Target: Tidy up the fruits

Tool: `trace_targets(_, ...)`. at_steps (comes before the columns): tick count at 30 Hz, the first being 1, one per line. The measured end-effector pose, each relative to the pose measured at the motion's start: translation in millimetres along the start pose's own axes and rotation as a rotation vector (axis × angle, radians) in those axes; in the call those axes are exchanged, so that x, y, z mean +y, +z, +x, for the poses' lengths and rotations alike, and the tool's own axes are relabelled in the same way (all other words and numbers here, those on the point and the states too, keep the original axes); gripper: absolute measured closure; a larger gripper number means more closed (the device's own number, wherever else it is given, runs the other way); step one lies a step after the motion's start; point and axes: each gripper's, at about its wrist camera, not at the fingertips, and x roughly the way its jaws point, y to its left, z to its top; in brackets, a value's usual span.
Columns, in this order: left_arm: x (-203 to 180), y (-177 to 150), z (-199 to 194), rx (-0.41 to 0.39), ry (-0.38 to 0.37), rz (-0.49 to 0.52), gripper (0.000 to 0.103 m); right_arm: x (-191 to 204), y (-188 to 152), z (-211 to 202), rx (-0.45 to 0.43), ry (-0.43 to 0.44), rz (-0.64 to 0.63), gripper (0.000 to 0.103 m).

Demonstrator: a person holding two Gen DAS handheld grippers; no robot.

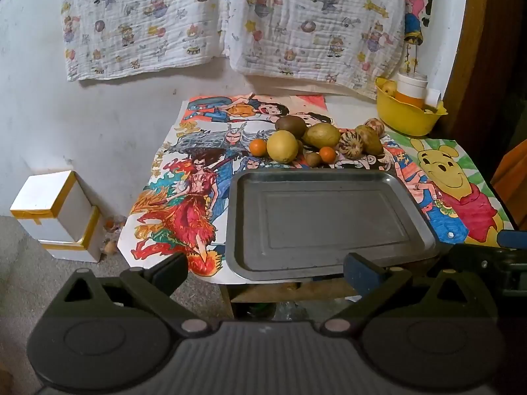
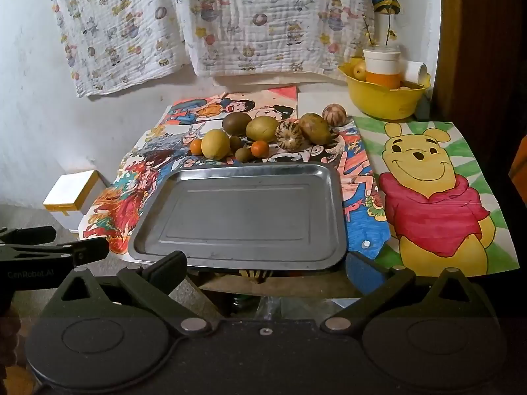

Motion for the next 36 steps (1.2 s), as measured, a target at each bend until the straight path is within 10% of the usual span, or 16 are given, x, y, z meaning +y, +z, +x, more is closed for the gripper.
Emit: trace_targets(36, 2.0, -4.8, 7.7, 0.028, -0.015, -0.02, 0.001, -1.9, 0.3, 3.1, 0.003, -0.003, 0.014, 0.001)
